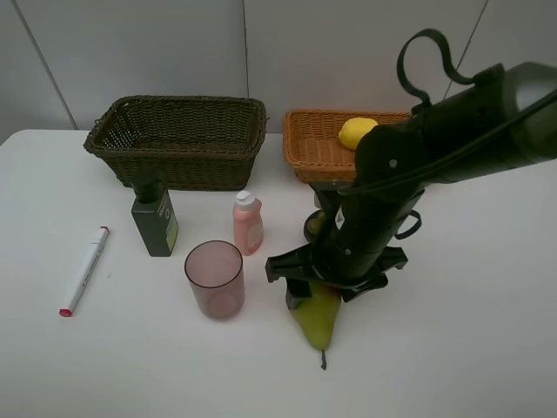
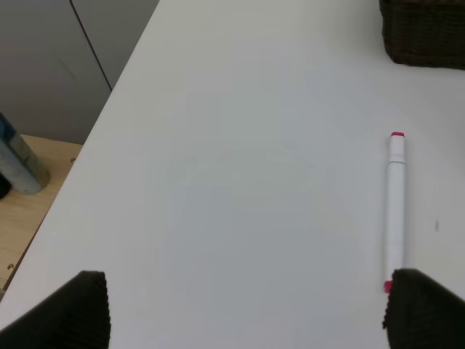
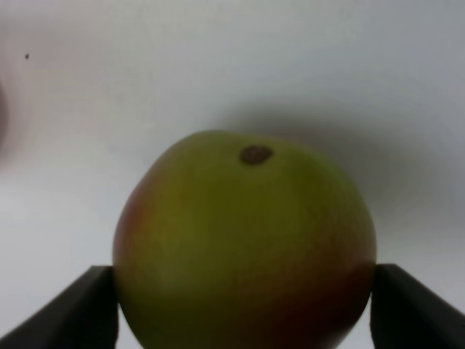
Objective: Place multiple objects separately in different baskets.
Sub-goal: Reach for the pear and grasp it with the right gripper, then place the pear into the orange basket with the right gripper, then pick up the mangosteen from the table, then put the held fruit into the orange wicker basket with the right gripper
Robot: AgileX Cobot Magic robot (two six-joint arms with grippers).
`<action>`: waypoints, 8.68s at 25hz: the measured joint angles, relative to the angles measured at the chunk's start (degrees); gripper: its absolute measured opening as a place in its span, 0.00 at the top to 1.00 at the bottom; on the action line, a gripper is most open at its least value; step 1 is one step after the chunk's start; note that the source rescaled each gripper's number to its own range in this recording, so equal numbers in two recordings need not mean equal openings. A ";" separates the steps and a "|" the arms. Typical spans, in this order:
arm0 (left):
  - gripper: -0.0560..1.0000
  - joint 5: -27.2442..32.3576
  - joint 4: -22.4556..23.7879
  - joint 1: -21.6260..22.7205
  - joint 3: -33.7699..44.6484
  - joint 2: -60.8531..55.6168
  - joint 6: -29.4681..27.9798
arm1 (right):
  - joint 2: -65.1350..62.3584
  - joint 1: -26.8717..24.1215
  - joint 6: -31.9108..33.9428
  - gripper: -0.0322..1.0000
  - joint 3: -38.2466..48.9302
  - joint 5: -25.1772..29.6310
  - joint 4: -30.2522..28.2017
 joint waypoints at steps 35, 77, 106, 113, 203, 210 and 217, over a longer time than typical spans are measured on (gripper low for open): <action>0.00 0.00 0.00 0.00 0.00 0.00 0.00 | -10.71 -9.95 0.17 0.79 -22.69 10.92 -20.85; 0.00 0.00 0.00 0.00 0.00 0.00 0.00 | 16.97 -20.68 -4.13 0.79 -37.35 -14.61 -24.01; 0.00 0.00 0.00 0.00 0.00 0.00 0.00 | 2.30 -17.58 -7.22 0.00 -37.55 13.18 -19.34; 0.00 0.00 0.00 0.00 0.00 0.00 0.00 | 2.01 -13.89 -11.12 0.00 -37.55 27.83 -8.25; 0.00 0.00 0.00 0.00 0.00 0.00 0.00 | -0.46 -30.38 -7.02 0.93 -34.28 -0.48 -21.05; 0.00 0.00 0.00 0.00 0.00 0.00 0.00 | 9.87 -32.40 -7.02 0.93 -34.28 -7.82 -21.05; 0.00 0.00 0.00 0.00 0.00 0.00 0.00 | 15.96 -33.35 -6.85 0.93 -34.28 -9.08 -21.27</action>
